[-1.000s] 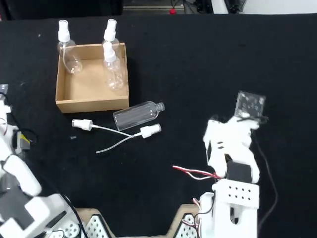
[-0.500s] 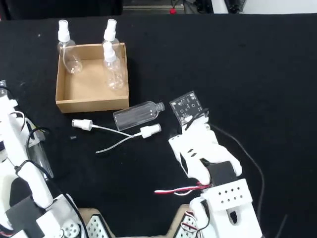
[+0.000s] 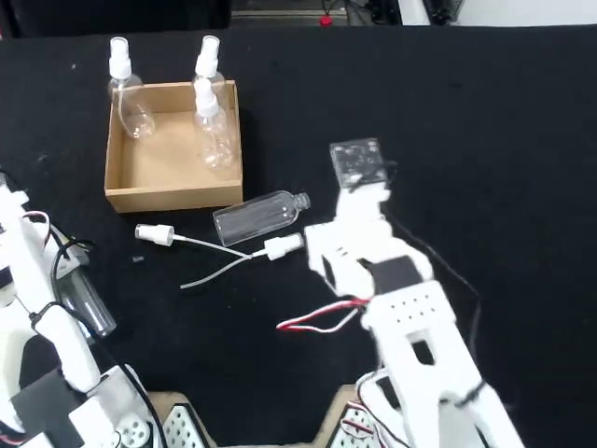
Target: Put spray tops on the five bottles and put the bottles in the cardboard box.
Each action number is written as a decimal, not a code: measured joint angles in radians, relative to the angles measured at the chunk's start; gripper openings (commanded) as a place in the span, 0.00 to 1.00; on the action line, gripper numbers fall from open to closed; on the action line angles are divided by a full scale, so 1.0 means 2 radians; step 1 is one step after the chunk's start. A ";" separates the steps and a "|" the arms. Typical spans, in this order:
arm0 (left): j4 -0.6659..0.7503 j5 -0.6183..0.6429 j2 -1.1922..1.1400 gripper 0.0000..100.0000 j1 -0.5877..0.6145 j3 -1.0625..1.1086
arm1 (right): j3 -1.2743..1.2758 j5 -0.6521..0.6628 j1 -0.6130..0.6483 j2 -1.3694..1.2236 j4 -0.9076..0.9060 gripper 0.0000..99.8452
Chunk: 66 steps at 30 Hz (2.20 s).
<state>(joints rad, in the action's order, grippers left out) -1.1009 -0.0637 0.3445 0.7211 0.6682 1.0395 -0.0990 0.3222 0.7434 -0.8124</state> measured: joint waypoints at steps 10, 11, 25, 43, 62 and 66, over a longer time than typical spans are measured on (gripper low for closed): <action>0.007 0.014 0.000 0.14 0.002 0.018 | -0.018 -0.109 0.090 -0.126 0.048 0.18; 0.012 0.014 0.000 0.14 0.002 0.022 | -0.018 -0.119 0.090 -0.137 0.052 0.18; 0.030 0.014 0.001 0.14 0.002 0.037 | -0.088 -0.188 0.100 -0.235 0.054 0.18; 0.030 0.014 0.001 0.14 0.002 0.037 | -0.136 -0.227 0.100 -0.317 0.054 0.33; 0.030 0.014 0.001 0.14 0.002 0.037 | -0.139 -0.263 0.098 -0.318 0.071 0.29; 0.030 0.014 0.001 0.14 0.002 0.037 | -0.139 -0.263 0.098 -0.318 0.071 0.29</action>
<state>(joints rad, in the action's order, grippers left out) -1.0411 -0.0361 0.3460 0.7242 0.7419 0.7618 -0.6252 0.5186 0.1082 -0.6697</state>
